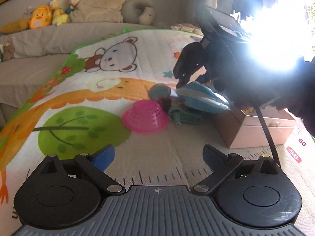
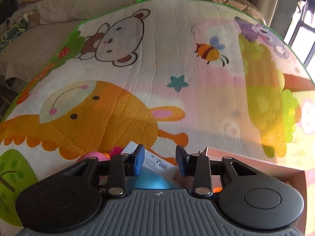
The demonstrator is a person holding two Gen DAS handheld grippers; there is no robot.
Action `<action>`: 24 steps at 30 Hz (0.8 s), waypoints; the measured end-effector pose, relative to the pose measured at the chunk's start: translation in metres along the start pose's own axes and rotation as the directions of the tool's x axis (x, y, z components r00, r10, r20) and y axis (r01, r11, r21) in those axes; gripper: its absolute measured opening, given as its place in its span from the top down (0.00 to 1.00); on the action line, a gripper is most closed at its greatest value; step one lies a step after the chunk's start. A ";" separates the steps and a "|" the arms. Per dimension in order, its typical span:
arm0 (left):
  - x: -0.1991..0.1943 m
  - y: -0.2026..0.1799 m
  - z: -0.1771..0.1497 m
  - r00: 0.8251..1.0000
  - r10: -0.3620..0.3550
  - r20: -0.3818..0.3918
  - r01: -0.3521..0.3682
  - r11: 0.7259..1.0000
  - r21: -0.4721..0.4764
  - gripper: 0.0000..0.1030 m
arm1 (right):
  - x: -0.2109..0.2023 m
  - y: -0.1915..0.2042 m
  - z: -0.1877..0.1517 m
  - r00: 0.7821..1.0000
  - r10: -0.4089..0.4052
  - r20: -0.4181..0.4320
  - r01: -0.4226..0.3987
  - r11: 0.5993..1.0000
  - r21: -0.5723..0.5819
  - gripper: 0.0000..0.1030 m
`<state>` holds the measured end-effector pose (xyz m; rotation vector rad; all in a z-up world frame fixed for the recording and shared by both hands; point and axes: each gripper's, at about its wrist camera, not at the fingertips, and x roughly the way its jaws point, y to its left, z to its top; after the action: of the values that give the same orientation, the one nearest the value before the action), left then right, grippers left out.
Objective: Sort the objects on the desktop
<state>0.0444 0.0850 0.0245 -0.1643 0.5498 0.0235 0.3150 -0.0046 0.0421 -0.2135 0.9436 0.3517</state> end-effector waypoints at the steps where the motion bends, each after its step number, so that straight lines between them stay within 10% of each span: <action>1: -0.003 0.000 0.000 1.000 -0.015 -0.004 0.015 1.000 0.000 0.02 | -0.003 -0.001 -0.006 0.999 0.034 -0.033 -0.033 0.999 0.030 0.70; 8: -0.019 -0.019 0.000 0.987 -0.160 -0.003 0.160 0.985 0.072 0.00 | -0.068 0.015 -0.049 0.934 0.306 -0.187 -0.308 0.951 0.017 0.69; 13: -0.013 -0.026 -0.004 0.991 -0.129 -0.025 0.131 0.987 0.093 0.00 | -0.048 0.010 -0.014 0.995 0.095 -0.026 -0.096 0.995 -0.007 0.50; 17: -0.006 -0.013 -0.003 0.997 -0.074 -0.038 0.076 0.996 0.044 0.00 | 0.001 0.019 0.011 0.998 -0.061 0.009 0.062 0.997 -0.037 0.79; 24: -0.002 0.009 0.001 0.999 -0.016 -0.049 0.014 1.000 -0.028 0.00 | 0.037 0.043 0.028 0.990 -0.139 0.008 0.139 0.984 -0.111 0.80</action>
<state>0.0422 0.0945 0.0252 -0.1966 0.5979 0.0127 0.3388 0.0516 0.0268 -0.3800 0.9047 0.2754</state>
